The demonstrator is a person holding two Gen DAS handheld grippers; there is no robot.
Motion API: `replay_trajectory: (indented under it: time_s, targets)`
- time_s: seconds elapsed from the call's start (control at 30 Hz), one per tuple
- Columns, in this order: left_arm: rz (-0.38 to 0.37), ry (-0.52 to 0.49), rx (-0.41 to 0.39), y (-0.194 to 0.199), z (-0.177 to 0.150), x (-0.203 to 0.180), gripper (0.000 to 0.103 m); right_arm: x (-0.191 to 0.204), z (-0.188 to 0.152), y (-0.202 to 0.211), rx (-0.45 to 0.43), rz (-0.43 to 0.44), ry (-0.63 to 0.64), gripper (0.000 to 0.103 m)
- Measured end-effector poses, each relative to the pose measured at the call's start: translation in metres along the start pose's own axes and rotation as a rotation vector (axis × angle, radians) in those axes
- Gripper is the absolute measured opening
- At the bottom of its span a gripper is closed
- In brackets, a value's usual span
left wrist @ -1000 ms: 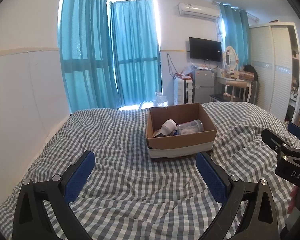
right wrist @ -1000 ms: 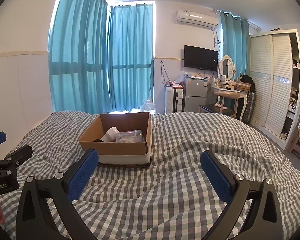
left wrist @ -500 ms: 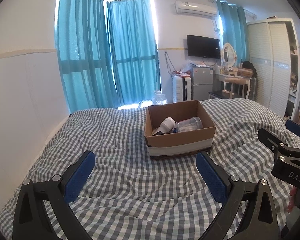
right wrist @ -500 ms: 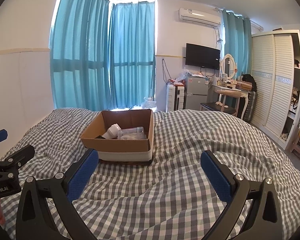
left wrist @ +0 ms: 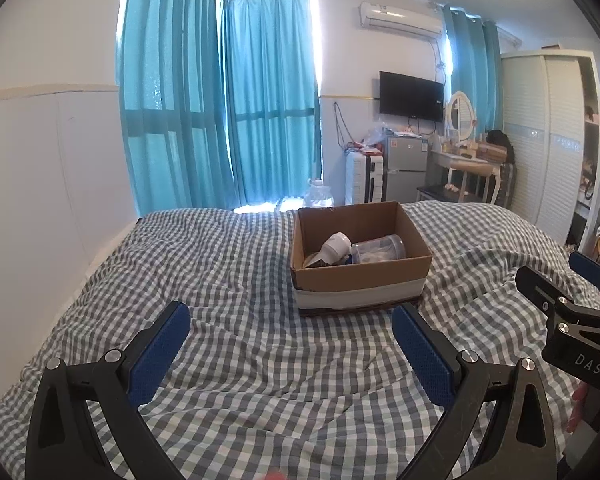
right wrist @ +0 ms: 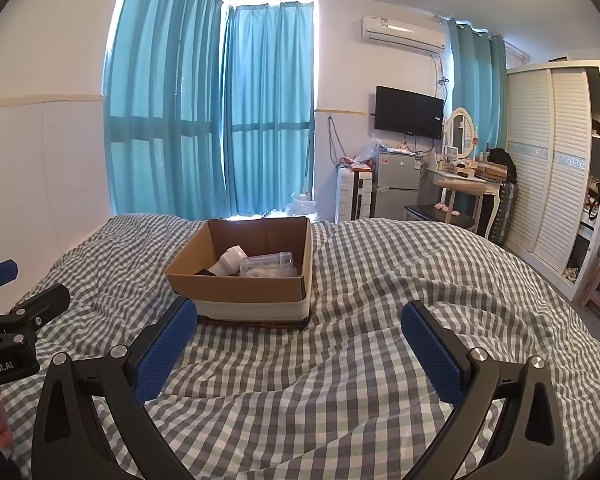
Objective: Organize objects
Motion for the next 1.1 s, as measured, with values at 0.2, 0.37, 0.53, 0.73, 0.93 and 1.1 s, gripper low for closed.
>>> replay_trajectory:
  time_s: [0.2, 0.37, 0.53, 0.73, 0.93, 1.1]
  targets:
    - [0.001, -0.002, -0.011, 0.0013, -0.0005, 0.0003, 0.103, 0.0002, 0.0001, -0.0002, 0.0, 0.0, 0.002, 0.103]
    - [0.0, 0.007, -0.008, 0.0015, -0.0008, 0.0026, 0.103, 0.0004, 0.0001, -0.0003, 0.001, 0.0, 0.002, 0.103]
    - [0.001, 0.005, -0.008, 0.0015, -0.001, 0.0035, 0.103, 0.0001, -0.0003, -0.0002, 0.001, 0.0, 0.002, 0.103]
    - [-0.002, 0.006, -0.005, 0.001, -0.001, 0.0036, 0.103, 0.0003, -0.0025, -0.0015, 0.005, 0.003, 0.003, 0.103]
    - [-0.004, 0.002, -0.004, 0.0022, -0.0004, 0.0025, 0.103, 0.0002, -0.0051, -0.0028, 0.009, 0.003, 0.006, 0.103]
    - [-0.035, -0.01, -0.007, 0.006, -0.0012, 0.0006, 0.103, -0.0007, -0.0056, -0.0031, 0.013, 0.006, 0.006, 0.103]
Point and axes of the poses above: each gripper's, at about its wrist camera, not at the fingertips, and y roughly against the way its jaws point, x to its left, z to its top, the point moved 1 cm from there along -y, roughly the way its jaws point, and after that the axes turned 9 degrees about y, right-handed, at the moved point
